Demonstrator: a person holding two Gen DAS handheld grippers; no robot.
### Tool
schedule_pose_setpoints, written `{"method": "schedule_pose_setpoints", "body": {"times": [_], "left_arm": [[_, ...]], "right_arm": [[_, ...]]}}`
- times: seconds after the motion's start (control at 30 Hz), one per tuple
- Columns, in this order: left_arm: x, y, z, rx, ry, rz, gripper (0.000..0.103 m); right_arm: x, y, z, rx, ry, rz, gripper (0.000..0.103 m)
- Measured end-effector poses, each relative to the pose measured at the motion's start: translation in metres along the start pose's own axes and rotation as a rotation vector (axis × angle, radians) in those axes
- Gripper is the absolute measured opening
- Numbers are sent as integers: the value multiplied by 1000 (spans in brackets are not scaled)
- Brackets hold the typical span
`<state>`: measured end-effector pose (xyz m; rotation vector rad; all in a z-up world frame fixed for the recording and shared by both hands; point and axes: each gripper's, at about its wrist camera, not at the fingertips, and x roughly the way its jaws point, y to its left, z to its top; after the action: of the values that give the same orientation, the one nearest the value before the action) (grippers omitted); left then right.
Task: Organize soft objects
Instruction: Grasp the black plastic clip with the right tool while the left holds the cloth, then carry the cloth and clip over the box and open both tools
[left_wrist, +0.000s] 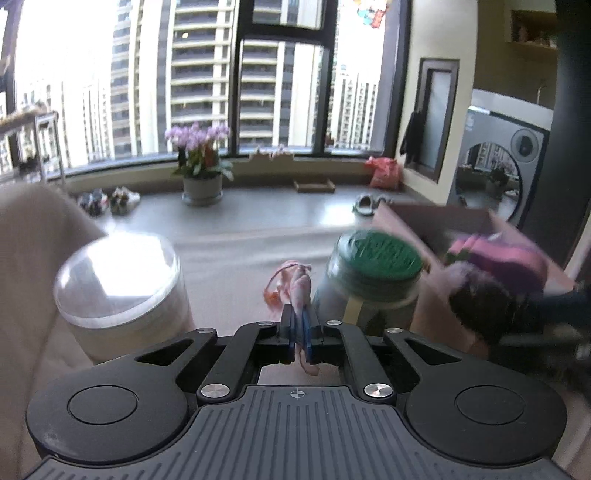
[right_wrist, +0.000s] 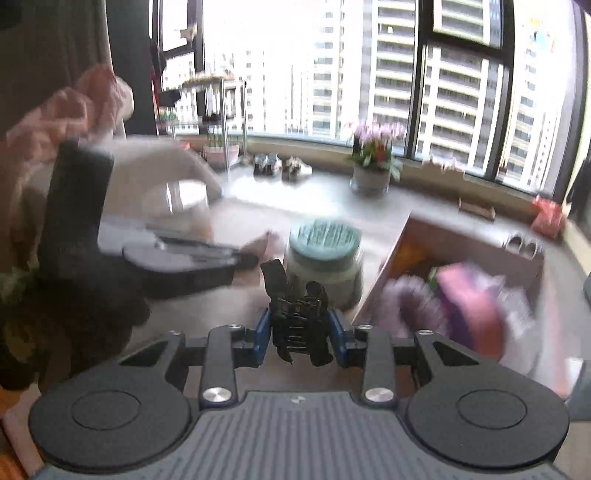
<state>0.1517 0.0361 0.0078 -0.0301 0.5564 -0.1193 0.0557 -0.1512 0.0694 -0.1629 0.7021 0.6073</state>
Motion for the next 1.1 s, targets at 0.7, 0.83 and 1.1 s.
{"method": "schedule_pose_setpoints", "body": {"times": [0.7, 0.83, 1.1], "left_arm": [[-18, -98, 105, 36, -178, -340, 7], [42, -126, 94, 23, -68, -423, 8], [113, -131, 73, 53, 143, -438, 11]], "right_arm": [[-88, -110, 65, 65, -190, -186, 33], [-62, -134, 63, 106, -133, -194, 33], [29, -193, 43, 330, 114, -54, 33]]}}
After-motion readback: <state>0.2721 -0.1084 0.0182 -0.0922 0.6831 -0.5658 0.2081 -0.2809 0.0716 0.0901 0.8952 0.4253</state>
